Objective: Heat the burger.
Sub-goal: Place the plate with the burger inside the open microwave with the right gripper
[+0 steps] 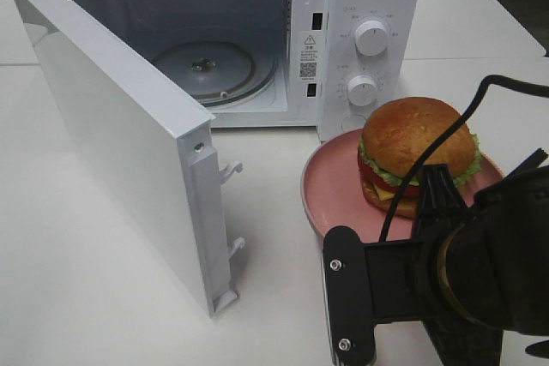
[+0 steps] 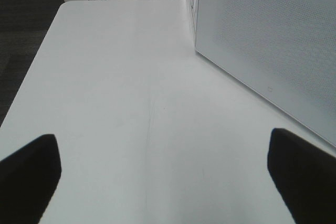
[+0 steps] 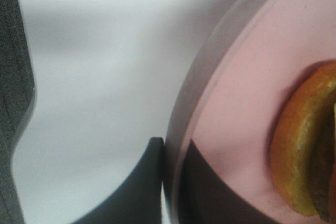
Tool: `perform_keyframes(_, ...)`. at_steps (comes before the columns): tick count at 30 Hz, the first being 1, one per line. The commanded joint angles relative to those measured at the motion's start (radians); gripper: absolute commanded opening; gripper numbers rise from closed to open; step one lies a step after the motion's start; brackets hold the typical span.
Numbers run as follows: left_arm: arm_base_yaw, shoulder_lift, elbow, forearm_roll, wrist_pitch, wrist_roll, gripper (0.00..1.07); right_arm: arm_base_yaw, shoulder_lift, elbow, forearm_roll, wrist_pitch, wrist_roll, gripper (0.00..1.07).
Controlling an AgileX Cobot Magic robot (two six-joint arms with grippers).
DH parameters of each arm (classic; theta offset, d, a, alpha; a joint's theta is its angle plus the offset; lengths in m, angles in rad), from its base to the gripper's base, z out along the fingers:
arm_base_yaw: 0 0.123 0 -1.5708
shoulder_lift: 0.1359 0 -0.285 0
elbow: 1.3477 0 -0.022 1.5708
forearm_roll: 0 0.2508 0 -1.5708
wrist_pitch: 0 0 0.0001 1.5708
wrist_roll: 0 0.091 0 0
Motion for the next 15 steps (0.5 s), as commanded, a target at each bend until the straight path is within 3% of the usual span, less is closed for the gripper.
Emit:
perform_keyframes(1, -0.004, -0.023, 0.002, -0.001, -0.005, 0.000, 1.00, 0.003, -0.011, 0.001, -0.068, -0.018, -0.021, 0.00)
perform_keyframes(15, -0.004, -0.023, 0.002, -0.001, -0.005, 0.000, 1.00, -0.088, -0.025, 0.002, -0.106, -0.206, -0.215, 0.00)
